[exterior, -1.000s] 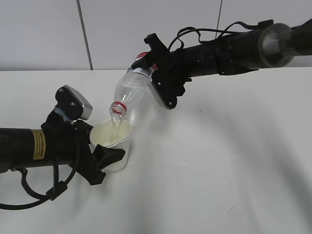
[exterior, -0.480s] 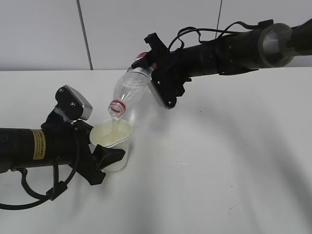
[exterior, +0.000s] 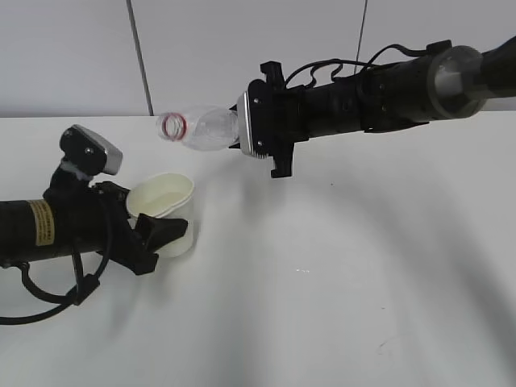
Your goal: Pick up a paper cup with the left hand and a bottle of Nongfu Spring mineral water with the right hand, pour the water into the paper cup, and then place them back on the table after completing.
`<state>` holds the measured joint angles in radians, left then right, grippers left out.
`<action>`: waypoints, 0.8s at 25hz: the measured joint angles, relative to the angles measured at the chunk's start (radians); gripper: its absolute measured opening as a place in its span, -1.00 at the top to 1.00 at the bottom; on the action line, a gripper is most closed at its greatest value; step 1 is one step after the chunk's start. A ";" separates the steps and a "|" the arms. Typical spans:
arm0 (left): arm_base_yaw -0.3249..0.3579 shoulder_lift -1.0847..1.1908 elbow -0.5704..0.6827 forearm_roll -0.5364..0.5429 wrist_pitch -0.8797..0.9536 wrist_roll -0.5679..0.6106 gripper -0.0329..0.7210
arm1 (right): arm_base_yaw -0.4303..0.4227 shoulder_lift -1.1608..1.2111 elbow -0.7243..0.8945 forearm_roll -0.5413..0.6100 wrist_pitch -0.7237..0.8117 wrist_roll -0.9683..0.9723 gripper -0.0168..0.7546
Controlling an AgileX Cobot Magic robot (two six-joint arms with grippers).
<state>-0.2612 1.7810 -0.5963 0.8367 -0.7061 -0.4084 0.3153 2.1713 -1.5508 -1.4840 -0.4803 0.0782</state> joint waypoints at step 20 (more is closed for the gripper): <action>0.061 0.027 0.000 -0.027 -0.109 -0.001 -0.18 | -0.132 0.000 0.064 -0.005 -0.428 1.027 0.00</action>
<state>-0.2003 1.8084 -0.5963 0.8099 -0.8147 -0.4093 0.1829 2.1713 -1.4869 -1.4894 -0.9081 1.1048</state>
